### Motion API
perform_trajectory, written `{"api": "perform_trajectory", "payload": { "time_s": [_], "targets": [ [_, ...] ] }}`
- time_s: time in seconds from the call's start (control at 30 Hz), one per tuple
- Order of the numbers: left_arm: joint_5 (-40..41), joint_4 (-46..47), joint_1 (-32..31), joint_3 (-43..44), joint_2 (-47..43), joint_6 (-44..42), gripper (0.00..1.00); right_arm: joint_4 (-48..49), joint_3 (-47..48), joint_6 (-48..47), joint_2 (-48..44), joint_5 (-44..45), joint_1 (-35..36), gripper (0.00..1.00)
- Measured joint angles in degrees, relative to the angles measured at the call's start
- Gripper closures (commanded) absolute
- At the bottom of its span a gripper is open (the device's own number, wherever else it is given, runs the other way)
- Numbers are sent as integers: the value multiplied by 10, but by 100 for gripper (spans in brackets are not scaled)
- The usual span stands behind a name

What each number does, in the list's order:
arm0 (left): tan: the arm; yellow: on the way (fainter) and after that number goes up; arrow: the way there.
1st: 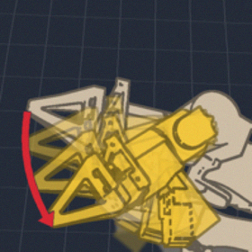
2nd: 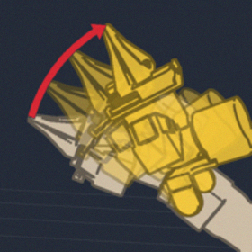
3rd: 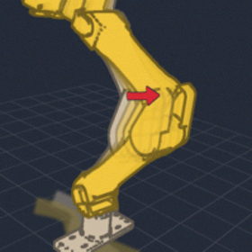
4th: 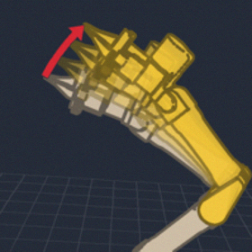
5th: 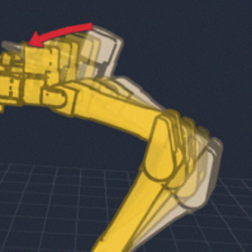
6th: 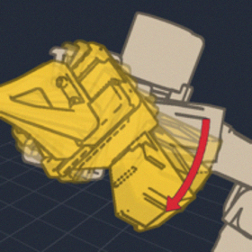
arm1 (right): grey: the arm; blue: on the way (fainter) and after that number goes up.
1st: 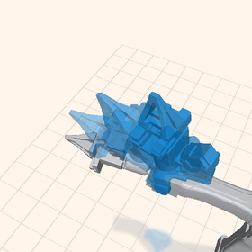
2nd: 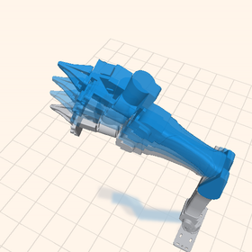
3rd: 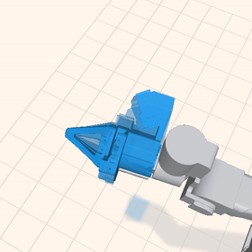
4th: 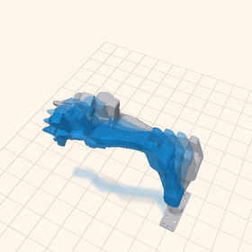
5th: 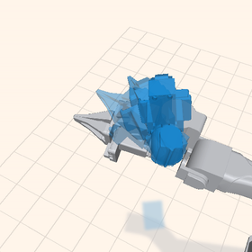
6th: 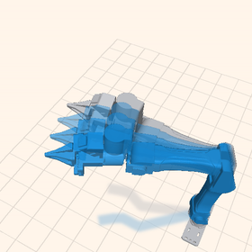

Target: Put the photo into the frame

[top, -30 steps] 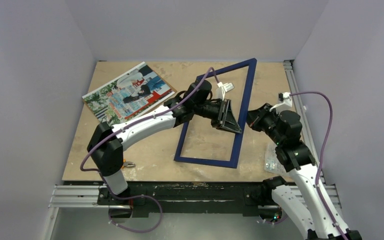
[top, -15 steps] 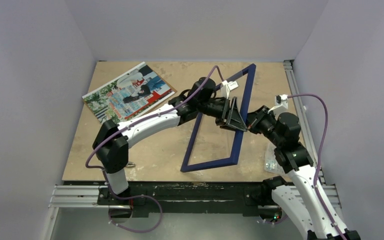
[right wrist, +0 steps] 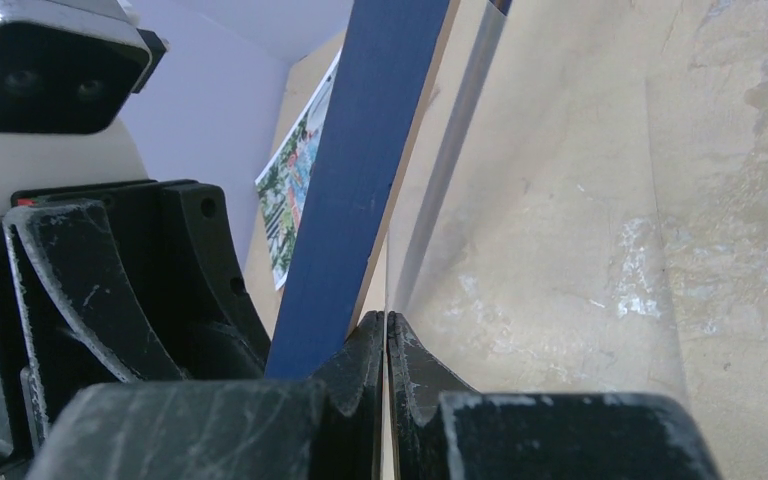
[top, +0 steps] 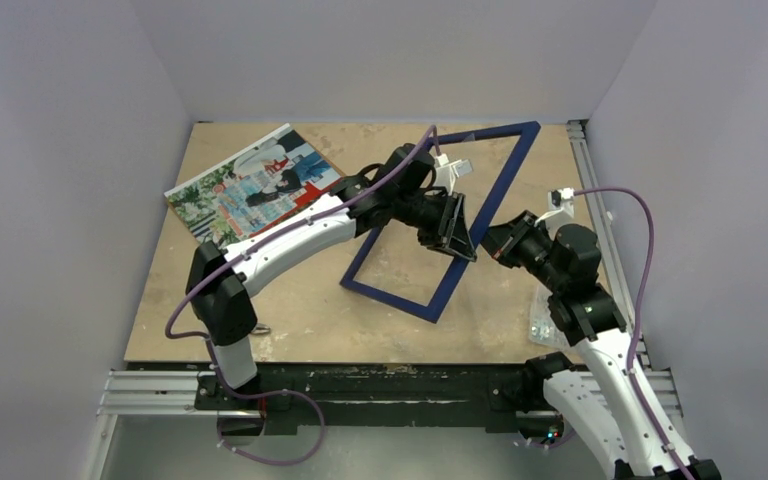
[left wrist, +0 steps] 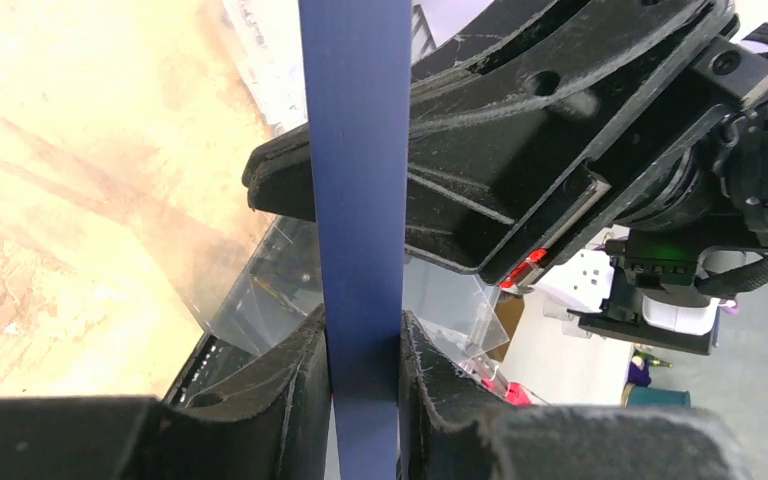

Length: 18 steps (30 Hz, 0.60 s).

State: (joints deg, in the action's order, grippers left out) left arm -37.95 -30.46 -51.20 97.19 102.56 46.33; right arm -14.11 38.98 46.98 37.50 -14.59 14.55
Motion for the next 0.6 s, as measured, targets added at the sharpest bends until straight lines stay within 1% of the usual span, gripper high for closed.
{"api": "perform_trajectory", "payload": {
  "time_s": [0.07,0.2,0.37,0.47,0.6],
  "targets": [
    [-1,1,2,3,0,-10,86,2,0,0,0,0,0,100],
    [-7,-5,2,11,0,-2,89,5,0,0,0,0,0,100],
    [-17,14,5,9,-6,29,95,10,2,0,-1,1,0,100],
    [-29,55,12,-16,-29,68,97,8,7,-1,-2,2,0,100],
    [-51,143,34,-76,-72,134,99,-4,17,-3,-6,6,0,100]
  ]
}}
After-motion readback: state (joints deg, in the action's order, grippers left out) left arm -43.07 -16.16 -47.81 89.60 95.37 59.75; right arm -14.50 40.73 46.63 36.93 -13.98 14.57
